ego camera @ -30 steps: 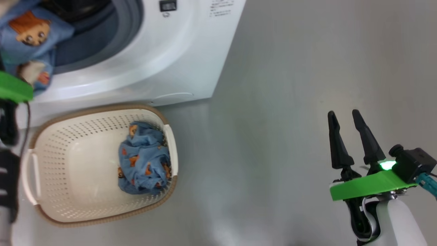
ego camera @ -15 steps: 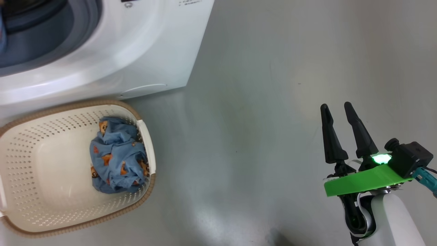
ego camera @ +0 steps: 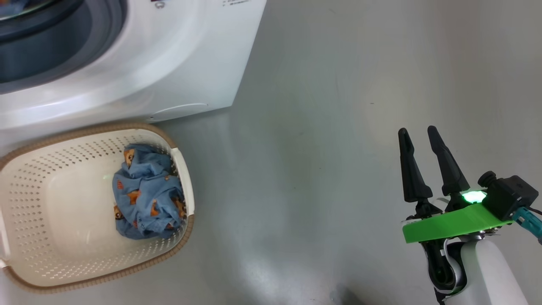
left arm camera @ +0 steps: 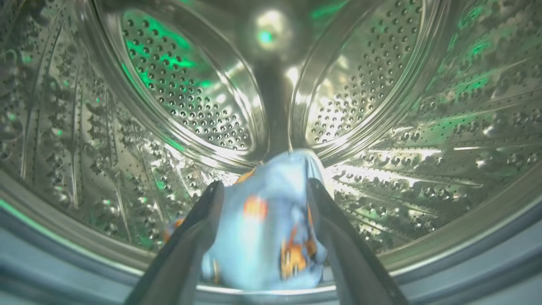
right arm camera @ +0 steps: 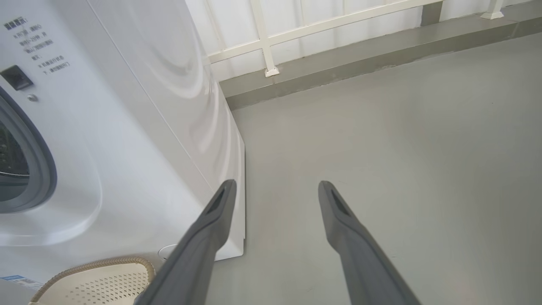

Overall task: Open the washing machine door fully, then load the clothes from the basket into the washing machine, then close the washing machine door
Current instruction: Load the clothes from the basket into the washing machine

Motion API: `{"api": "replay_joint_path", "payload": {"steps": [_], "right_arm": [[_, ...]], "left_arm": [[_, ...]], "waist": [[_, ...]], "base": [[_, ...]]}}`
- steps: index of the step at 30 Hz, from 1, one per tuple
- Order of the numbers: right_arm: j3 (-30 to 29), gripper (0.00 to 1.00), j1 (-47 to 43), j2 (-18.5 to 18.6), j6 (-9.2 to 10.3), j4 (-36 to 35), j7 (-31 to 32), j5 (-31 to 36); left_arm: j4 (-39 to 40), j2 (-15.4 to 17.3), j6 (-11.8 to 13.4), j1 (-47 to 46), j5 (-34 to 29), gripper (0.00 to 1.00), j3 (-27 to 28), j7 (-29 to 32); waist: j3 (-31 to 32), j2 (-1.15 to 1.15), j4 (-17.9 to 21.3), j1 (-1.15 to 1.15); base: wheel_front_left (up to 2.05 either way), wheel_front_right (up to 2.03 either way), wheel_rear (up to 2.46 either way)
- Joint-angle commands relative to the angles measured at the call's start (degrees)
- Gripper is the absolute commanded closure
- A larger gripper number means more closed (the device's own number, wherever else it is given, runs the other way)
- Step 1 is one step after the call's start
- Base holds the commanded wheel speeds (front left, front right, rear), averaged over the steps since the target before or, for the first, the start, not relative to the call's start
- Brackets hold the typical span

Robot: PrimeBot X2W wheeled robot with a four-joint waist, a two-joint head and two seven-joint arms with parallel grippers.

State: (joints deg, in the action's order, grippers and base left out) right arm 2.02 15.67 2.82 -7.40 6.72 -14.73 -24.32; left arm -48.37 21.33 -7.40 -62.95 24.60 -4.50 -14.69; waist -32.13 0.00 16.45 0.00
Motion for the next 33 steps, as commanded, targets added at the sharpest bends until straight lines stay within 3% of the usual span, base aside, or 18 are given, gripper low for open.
{"api": "replay_joint_path", "payload": {"steps": [1,10,26,33], "right_arm": [[1.0,0.00,0.4,0.1,-0.09,-1.5,-0.3,0.4],[0.1,0.00,0.6,0.1,-0.09,-1.0,-0.3,2.1],[-2.1,0.00,-1.6,0.1,-0.09,0.9,-0.3,5.4],[-2.7,0.00,-4.5,1.9,-0.09,1.7,-0.3,5.3]], "left_arm": [[0.9,2.7,-0.1,1.0,0.6,0.00,0.6,-0.3],[4.0,1.0,-0.1,5.9,-0.1,0.00,0.9,-0.3],[16.2,-7.4,-0.1,25.9,-4.2,0.00,6.6,-0.3],[21.1,-10.3,-0.1,35.0,-6.6,0.00,6.7,-0.3]], "waist": [[0.2,0.00,-0.3,0.00],[2.6,0.00,-1.9,0.00],[10.5,0.00,-6.1,0.00],[15.6,0.00,-8.6,0.00]], "base": [[0.00,0.00,0.00],[0.00,0.00,0.00],[0.00,0.00,0.00],[0.00,0.00,0.00]]}}
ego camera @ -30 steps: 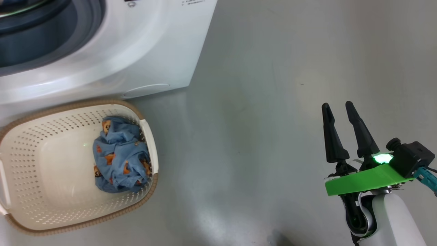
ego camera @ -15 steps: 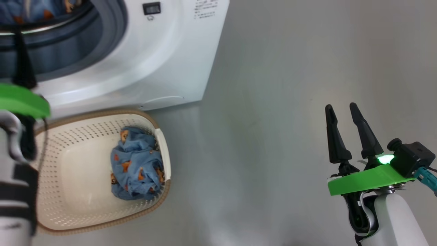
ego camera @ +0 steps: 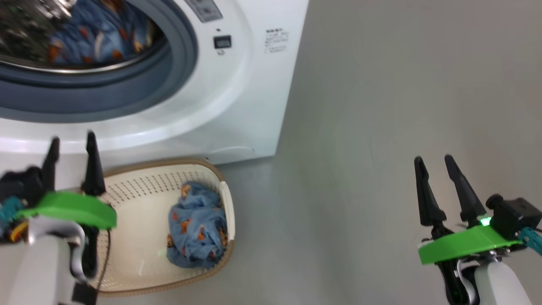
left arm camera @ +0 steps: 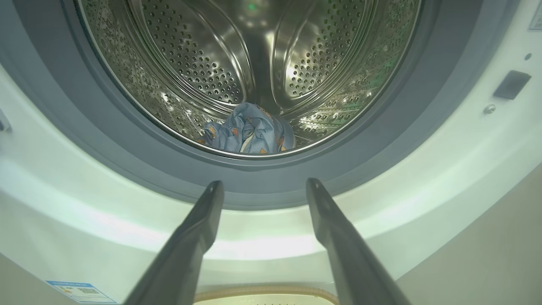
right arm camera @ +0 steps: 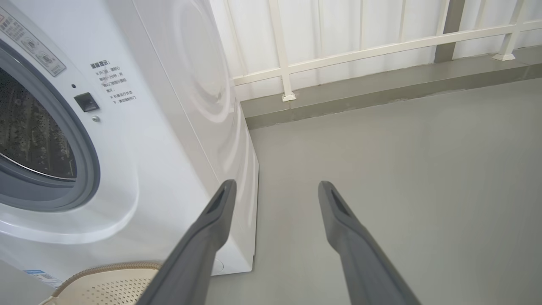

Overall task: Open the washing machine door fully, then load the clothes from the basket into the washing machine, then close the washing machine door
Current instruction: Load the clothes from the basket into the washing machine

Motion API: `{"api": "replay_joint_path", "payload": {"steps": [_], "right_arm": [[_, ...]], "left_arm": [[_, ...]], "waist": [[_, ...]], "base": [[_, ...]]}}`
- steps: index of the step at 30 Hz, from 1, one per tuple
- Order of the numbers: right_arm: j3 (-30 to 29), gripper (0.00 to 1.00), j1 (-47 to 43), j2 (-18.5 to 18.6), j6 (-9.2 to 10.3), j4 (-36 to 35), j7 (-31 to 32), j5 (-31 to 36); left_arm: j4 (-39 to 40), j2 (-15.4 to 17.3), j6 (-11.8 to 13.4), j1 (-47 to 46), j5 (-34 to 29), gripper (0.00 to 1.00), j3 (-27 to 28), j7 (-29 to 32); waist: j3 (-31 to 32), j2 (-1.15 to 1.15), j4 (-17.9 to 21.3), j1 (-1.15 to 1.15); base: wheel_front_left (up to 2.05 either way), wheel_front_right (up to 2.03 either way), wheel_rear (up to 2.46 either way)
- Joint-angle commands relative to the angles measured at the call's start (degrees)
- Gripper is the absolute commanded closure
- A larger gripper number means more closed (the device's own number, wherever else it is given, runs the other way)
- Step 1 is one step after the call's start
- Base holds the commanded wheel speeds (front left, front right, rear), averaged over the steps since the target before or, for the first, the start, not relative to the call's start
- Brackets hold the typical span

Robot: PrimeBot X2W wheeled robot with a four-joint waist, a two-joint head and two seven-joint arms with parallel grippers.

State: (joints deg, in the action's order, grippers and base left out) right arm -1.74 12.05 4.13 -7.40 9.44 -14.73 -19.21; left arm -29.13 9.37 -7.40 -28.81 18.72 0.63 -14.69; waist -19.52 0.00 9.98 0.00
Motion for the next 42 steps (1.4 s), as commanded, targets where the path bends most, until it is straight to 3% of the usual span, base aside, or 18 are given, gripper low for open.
{"api": "replay_joint_path", "payload": {"steps": [1,22,42], "right_arm": [[1.2,0.00,-1.4,1.0,-0.09,-0.9,-0.3,0.1],[1.5,0.00,-11.2,5.6,-0.09,-0.5,-0.3,-1.4],[0.3,0.00,-13.9,5.3,-0.09,-1.5,-0.3,-1.8]], "left_arm": [[2.3,1.4,-0.1,2.0,-0.9,0.00,1.5,-0.3],[11.8,-3.4,-0.1,23.2,-4.3,0.00,3.5,-0.3],[18.0,-5.7,-0.1,30.9,-5.5,0.00,5.7,-0.3]], "waist": [[3.7,0.00,-2.5,0.00],[14.8,0.00,-7.3,0.00],[15.7,0.00,-8.3,0.00]], "base": [[0.00,0.00,0.00],[0.00,0.00,0.00],[0.00,0.00,0.00]]}}
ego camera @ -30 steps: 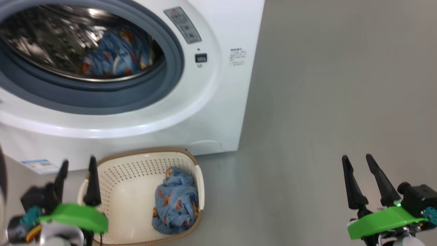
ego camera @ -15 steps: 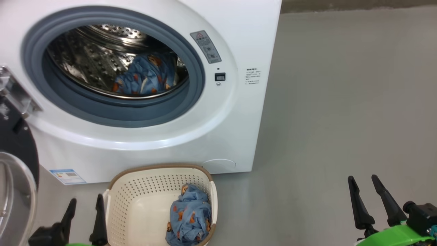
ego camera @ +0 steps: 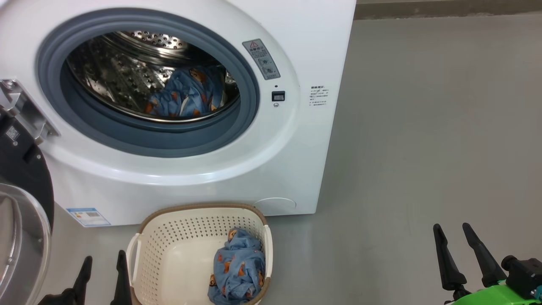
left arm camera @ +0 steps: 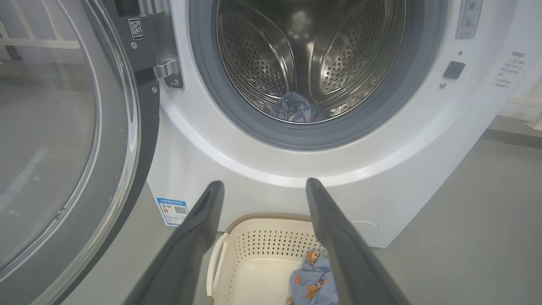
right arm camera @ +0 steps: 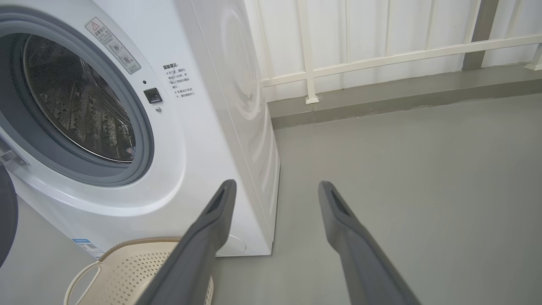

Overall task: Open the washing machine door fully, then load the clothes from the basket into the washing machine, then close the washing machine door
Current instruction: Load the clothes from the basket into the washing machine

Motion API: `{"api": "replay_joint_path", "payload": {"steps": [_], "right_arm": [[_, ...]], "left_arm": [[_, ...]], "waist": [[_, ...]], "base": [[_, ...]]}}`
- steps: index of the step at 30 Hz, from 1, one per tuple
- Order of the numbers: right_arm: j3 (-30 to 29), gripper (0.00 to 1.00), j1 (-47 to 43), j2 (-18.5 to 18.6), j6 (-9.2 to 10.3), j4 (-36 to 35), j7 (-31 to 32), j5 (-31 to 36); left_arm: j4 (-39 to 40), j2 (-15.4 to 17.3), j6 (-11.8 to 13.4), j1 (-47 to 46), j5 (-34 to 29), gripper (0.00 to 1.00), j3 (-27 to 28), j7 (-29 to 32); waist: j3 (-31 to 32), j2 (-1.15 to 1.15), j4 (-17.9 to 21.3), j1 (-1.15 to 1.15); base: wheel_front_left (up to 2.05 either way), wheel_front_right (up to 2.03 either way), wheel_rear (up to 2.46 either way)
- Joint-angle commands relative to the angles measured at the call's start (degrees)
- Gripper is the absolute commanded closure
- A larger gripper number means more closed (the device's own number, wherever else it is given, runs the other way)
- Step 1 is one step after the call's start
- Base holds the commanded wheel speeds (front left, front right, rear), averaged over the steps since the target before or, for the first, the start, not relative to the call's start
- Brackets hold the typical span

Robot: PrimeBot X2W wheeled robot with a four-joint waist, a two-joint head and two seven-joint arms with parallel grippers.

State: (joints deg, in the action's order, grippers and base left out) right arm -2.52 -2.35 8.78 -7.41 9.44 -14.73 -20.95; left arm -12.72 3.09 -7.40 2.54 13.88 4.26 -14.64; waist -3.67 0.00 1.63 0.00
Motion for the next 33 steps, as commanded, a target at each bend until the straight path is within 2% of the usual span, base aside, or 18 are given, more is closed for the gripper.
{"api": "replay_joint_path", "payload": {"steps": [1,12,19,30,33], "right_arm": [[1.1,0.00,0.6,0.5,-0.08,-1.5,-0.3,0.0],[1.0,0.00,2.9,-0.5,-0.08,-2.2,-0.3,0.3],[1.1,0.00,6.0,-1.8,-0.08,-2.9,-0.3,1.0],[1.0,0.00,13.0,-4.4,-0.08,-4.6,-0.3,2.5],[1.0,0.00,14.2,-4.8,-0.08,-4.7,-0.3,2.6]], "left_arm": [[1.7,0.6,-0.1,-0.5,-0.7,0.00,2.0,-0.4],[-0.1,0.8,-0.1,-2.6,0.1,0.00,0.8,-0.4],[-4.4,1.8,-0.1,-6.4,1.6,0.00,-2.2,-0.4],[-15.5,6.4,-0.1,-18.5,8.3,0.00,-12.6,-0.4],[-18.0,7.3,-0.1,-21.1,9.3,0.00,-15.0,-0.4]], "waist": [[-0.3,0.00,0.0,0.00],[-4.1,0.00,0.7,0.00],[-9.7,0.00,1.5,0.00],[-23.3,0.00,3.4,0.00],[-25.2,0.00,3.8,0.00]], "base": [[0.00,0.00,0.00],[0.00,0.00,0.00],[0.00,0.00,0.00],[0.00,0.00,0.00],[0.00,0.00,0.00]]}}
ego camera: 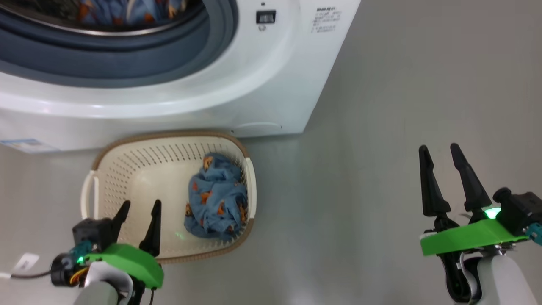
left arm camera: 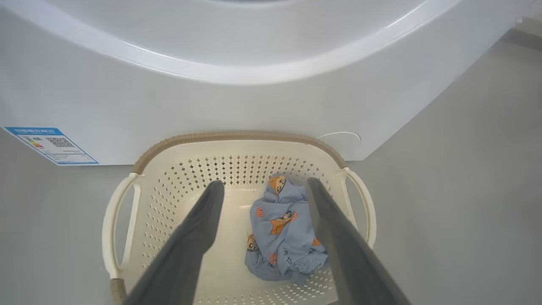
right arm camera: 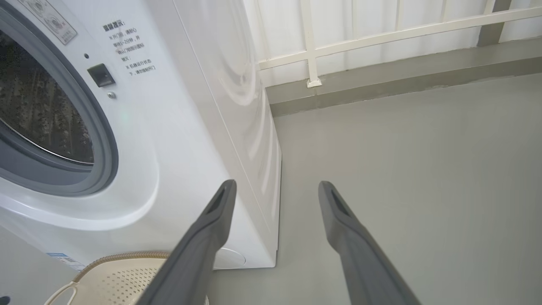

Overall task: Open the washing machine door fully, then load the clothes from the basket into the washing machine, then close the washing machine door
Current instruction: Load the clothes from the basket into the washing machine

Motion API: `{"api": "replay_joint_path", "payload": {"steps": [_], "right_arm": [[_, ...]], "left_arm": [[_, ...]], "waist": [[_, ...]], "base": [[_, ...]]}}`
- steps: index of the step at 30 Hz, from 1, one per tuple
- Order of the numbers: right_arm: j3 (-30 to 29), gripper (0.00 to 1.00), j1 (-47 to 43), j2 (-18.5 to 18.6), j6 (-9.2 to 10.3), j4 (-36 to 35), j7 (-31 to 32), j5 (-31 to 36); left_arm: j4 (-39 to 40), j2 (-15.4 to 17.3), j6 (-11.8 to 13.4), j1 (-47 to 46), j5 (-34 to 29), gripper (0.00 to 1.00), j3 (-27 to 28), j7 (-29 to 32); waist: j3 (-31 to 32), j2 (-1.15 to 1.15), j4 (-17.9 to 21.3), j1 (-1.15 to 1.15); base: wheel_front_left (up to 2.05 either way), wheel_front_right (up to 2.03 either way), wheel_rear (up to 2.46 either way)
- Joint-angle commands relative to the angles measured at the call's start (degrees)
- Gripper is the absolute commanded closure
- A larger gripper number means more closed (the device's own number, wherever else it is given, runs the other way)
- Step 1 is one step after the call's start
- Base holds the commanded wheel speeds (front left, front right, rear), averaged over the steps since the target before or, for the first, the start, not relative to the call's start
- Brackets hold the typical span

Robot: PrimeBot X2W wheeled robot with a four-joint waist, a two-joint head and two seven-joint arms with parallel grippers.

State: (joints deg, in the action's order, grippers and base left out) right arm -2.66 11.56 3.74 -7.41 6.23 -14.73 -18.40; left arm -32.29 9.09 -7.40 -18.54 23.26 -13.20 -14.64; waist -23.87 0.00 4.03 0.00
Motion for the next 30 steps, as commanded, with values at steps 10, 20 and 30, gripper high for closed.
{"api": "replay_joint_path", "payload": {"steps": [10,20,30], "right_arm": [[2.7,0.00,4.3,-0.8,-0.08,-1.6,-0.3,-0.1],[4.4,0.00,6.4,-0.9,-0.08,-2.0,-0.3,-3.2],[5.9,0.00,8.1,-0.9,-0.08,-2.9,-0.3,-5.2]], "left_arm": [[-10.1,4.1,-0.1,-10.7,6.5,0.00,-9.7,-0.4],[-16.9,6.7,-0.1,-18.7,16.2,0.00,-23.6,-0.4],[-19.5,9.2,-0.1,-25.7,25.6,0.00,-35.2,-0.4]], "waist": [[-11.3,0.00,4.5,0.00],[-16.3,0.00,7.5,0.00],[-20.8,0.00,9.9,0.00]], "base": [[0.00,0.00,0.00],[0.00,0.00,0.00],[0.00,0.00,0.00]]}}
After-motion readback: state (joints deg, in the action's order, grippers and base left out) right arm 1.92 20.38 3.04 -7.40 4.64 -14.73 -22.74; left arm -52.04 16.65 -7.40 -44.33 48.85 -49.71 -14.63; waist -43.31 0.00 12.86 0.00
